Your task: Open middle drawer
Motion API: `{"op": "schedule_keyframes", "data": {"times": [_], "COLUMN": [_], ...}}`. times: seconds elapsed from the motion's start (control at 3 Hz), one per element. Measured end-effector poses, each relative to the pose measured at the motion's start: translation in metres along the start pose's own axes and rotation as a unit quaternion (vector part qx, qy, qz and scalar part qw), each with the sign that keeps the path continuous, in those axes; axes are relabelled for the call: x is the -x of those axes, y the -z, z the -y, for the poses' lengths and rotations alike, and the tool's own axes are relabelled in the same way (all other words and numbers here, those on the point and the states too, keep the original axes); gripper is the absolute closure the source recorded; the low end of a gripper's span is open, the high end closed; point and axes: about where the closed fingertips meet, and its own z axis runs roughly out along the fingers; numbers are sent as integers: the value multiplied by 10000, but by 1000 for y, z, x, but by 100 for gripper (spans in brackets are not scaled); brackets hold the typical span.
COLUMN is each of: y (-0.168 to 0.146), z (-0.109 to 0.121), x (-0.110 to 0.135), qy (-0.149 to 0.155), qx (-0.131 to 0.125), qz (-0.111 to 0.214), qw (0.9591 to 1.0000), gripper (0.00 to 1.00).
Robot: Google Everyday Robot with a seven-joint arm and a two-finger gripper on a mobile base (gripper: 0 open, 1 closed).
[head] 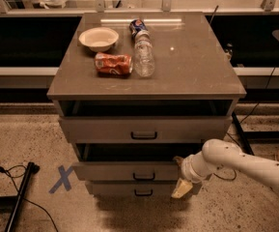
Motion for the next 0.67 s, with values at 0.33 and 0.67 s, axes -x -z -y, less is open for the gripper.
{"op": "schedule_keyframes", "data": {"times": [0.33, 0.67], "y": [1, 1], "z": [0, 0], "x": [0, 1], "qy": [0, 0], "qx": [0, 0], "qz": [0, 0], "qw": [10000, 10000], "gripper": [25, 6]}}
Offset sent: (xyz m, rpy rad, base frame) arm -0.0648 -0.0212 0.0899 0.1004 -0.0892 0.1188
